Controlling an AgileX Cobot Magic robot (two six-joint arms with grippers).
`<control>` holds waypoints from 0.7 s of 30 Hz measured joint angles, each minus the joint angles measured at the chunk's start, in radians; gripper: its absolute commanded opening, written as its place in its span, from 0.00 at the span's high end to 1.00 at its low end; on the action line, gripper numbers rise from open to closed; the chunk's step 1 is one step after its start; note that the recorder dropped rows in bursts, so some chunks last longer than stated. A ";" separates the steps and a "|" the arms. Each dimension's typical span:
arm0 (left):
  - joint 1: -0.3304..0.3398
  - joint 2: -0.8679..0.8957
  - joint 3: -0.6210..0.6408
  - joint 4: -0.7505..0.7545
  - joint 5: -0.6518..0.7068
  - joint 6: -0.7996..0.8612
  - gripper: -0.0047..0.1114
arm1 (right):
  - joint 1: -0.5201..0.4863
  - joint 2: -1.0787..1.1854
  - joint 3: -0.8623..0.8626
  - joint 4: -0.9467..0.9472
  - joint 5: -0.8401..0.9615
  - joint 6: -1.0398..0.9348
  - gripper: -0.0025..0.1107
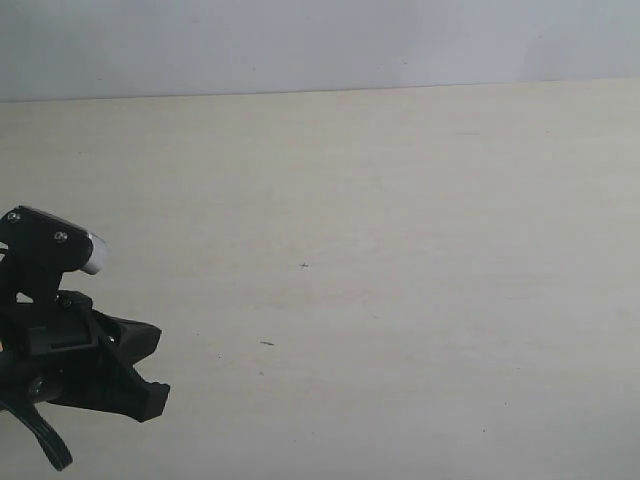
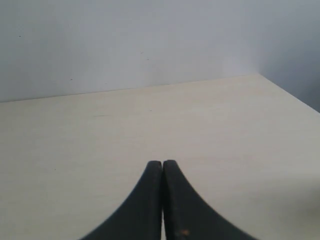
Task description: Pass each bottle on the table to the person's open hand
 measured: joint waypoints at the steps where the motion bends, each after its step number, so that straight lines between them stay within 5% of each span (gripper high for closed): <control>1: 0.000 0.000 0.000 0.000 0.000 0.000 0.95 | 0.000 0.000 0.000 0.000 0.000 0.000 0.98; 21: 0.012 -0.040 0.001 0.021 0.002 0.019 0.95 | 0.000 0.000 0.000 0.004 0.011 0.000 0.98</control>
